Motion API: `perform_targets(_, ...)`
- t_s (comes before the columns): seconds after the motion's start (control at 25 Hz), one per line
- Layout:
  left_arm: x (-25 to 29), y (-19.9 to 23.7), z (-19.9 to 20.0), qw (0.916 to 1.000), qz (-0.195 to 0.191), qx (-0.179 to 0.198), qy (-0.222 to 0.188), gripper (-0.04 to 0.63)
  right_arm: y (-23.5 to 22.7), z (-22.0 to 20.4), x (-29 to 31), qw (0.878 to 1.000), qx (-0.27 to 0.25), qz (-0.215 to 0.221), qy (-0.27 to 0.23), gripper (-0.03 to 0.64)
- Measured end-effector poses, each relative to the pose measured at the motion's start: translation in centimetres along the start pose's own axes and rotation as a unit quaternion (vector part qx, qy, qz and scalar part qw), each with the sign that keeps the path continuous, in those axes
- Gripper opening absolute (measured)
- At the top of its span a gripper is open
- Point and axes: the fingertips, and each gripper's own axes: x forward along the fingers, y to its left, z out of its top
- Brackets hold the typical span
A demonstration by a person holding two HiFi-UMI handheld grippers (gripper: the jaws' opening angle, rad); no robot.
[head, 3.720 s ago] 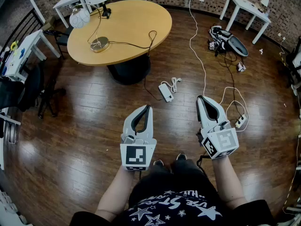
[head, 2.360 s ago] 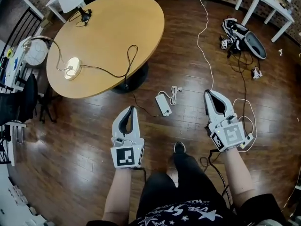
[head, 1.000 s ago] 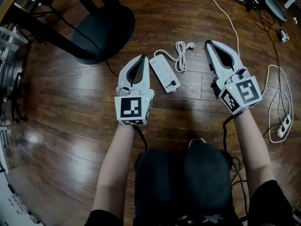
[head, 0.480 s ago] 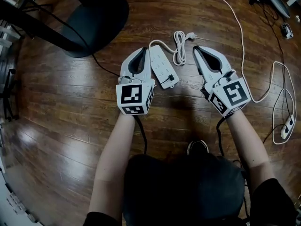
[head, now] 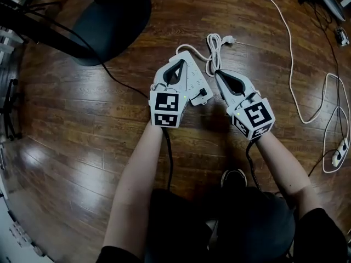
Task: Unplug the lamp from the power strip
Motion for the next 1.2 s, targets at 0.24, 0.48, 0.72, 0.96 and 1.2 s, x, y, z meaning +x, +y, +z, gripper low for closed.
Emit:
perform_targets(0.24,1.5,-0.3,-4.4,0.998,-0.006,-0.019,0.061,0.003,1.4,-4.5,0.1,0.999,0.013,0.024,0.038,0.009)
perform_targets(0.48,2.1,-2.0,-9.1,0.9906,-0.032,0.003,0.133,0.003,2.9,-7.8,-0.3,0.995,-0.013,0.05,0.08,0.011)
perform_targets(0.72,2.7,-2.8,-11.3,0.9868,-0.044,0.007,0.156,0.003,4.2,-10.1,0.2,0.991,-0.024,0.071,0.112,0.055)
perform_targets(0.96,2.7,-4.0,-13.3,0.9787,-0.059,0.025,0.195,0.003,5.1,-12.8,1.5,0.983,-0.046,0.086,0.156,0.115)
perform_targets(1.2,3.0,-4.2,-13.7,0.977,-0.061,0.024,0.203,0.003,5.0,-13.8,2.6,0.974,-0.093,0.083,0.189,0.128)
